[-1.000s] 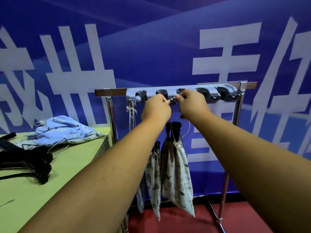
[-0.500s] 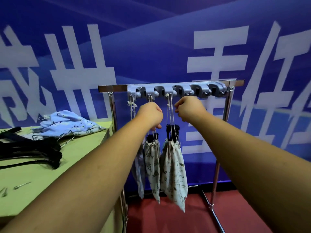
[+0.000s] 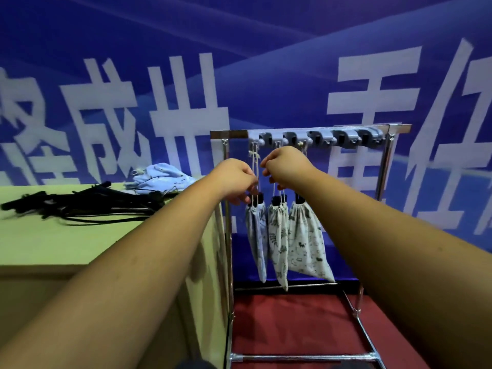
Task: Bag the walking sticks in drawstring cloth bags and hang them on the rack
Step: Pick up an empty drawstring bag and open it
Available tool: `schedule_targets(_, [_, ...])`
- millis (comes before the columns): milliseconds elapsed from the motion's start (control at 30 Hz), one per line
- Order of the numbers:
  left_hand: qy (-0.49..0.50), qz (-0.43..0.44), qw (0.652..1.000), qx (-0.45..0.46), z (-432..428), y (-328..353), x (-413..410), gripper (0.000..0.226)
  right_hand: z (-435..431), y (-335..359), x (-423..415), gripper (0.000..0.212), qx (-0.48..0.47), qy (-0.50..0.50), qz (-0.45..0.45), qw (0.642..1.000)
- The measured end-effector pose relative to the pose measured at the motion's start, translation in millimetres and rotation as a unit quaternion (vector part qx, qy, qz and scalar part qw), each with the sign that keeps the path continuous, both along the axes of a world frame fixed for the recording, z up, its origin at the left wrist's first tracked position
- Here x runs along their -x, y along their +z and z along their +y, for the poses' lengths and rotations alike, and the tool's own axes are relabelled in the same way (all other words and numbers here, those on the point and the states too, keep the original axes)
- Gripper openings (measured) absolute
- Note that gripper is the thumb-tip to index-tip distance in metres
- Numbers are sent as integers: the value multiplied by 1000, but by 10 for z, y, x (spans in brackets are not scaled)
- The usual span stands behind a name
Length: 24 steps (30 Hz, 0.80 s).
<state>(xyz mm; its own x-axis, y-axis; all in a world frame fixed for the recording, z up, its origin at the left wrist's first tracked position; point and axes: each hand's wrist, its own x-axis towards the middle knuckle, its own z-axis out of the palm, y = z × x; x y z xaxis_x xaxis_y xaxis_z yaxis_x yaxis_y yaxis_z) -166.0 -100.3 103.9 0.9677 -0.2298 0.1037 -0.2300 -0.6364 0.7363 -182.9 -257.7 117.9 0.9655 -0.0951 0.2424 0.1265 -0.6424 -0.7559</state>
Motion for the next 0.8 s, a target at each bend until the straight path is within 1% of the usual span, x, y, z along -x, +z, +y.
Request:
schedule_targets(200, [46, 28, 998, 29, 796, -120, 146, 13, 708, -205, 38, 24, -21, 72, 33, 997])
schedule_targets(333, [101, 53, 992, 48, 1401, -243, 142, 14, 1220, -326, -54, 23, -20, 118, 57, 991])
schedule_targets(467, [145, 52, 986, 57, 1937, -349, 126, 16, 1676, -439, -200, 22, -14, 153, 64, 986])
schedule_targets(600, [188, 58, 976, 93, 2424, -527, -2, 18, 2062, -562, -406, 24, 4, 157, 61, 986])
schedule_targets(800, [229, 45, 962, 139, 2781, -798, -335, 19, 2352, -782, -805, 28, 16, 125, 56, 990])
